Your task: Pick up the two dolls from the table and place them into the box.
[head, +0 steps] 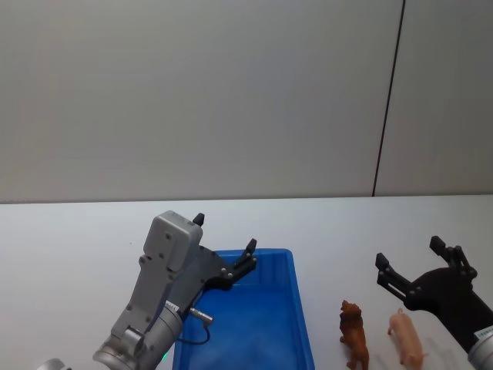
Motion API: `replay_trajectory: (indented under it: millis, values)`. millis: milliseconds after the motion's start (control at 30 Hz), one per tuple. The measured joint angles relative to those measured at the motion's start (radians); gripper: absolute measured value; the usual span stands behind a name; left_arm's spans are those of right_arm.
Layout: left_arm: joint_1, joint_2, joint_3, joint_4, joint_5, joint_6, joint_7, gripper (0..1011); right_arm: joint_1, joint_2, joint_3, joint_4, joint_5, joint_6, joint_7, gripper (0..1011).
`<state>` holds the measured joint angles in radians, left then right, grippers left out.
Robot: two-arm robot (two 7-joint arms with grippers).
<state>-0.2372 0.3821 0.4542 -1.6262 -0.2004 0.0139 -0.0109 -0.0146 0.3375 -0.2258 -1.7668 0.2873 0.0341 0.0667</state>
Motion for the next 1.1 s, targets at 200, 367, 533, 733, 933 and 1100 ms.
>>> replay_trajectory:
  millis: [200, 367, 533, 733, 933, 1100]
  values:
    - [0.000, 0.000, 0.000, 0.000, 0.000, 0.000, 0.000, 1008, 0.000, 0.000, 0.000, 0.000, 0.000, 0.000, 0.000, 1007]
    - [0.000, 0.000, 0.000, 0.000, 0.000, 0.000, 0.000, 1008, 0.000, 0.000, 0.000, 0.000, 0.000, 0.000, 0.000, 1007]
    - [0.000, 0.000, 0.000, 0.000, 0.000, 0.000, 0.000, 1008, 0.000, 0.000, 0.000, 0.000, 0.000, 0.000, 0.000, 1007]
    - [0.000, 0.000, 0.000, 0.000, 0.000, 0.000, 0.000, 1008, 0.000, 0.000, 0.000, 0.000, 0.000, 0.000, 0.000, 1007]
    - [0.000, 0.000, 0.000, 0.000, 0.000, 0.000, 0.000, 1008, 0.000, 0.000, 0.000, 0.000, 0.000, 0.000, 0.000, 1007]
    - [0.000, 0.000, 0.000, 0.000, 0.000, 0.000, 0.000, 1008, 0.000, -0.003, -0.001, 0.001, 0.000, 0.001, -0.002, 1007]
